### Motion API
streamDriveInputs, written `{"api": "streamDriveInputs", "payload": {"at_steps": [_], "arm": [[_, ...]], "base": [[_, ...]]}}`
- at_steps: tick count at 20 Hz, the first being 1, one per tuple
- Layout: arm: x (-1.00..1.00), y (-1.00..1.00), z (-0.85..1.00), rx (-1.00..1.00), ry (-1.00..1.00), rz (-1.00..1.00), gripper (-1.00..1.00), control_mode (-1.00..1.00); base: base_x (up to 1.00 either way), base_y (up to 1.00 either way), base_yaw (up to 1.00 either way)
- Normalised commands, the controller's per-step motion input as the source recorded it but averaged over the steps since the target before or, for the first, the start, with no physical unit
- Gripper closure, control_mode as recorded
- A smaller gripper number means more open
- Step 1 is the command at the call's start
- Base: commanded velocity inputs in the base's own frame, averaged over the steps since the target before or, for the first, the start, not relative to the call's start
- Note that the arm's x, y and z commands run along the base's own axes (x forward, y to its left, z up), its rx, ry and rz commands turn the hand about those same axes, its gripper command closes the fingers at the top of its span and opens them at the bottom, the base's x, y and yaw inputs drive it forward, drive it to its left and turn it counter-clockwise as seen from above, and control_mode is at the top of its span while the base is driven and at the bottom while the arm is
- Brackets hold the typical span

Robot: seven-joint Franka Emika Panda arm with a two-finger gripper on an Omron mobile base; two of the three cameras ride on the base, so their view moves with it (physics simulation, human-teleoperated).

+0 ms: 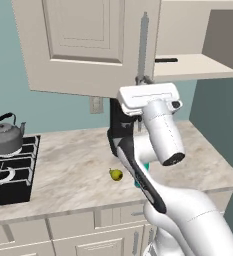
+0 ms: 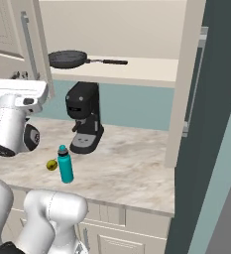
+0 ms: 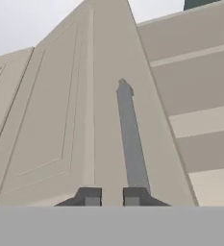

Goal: Pick the pan from the cabinet and place it on the stove. Then turn on the stove burner for the pan.

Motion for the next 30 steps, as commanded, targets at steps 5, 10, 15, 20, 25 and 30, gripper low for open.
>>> {"api": "streamDriveInputs", "payload": {"at_steps": [5, 10, 15, 20, 25, 30], "arm": [[-0.36, -0.44, 0.04, 0.13, -0.10, 0.00, -1.00, -1.00], [-0.43, -0.89, 0.23, 0.31, -0.09, 0.01, -1.00, -1.00], [-0.33, -0.89, 0.29, 0.50, 0.04, 0.10, -1.00, -1.00], [0.01, -0.61, 0.07, 0.53, 0.16, 0.18, -1.00, -1.00], [0.56, -0.50, -0.01, 0.38, 0.23, 0.21, -1.00, -1.00], [0.90, -0.22, -0.02, 0.20, 0.23, 0.35, -1.00, -1.00]], "base": [[0.00, 0.00, 0.00], [0.00, 0.00, 0.00], [0.00, 0.00, 0.00], [0.00, 0.00, 0.00], [0.00, 0.00, 0.00], [0.00, 0.00, 0.00]]}}
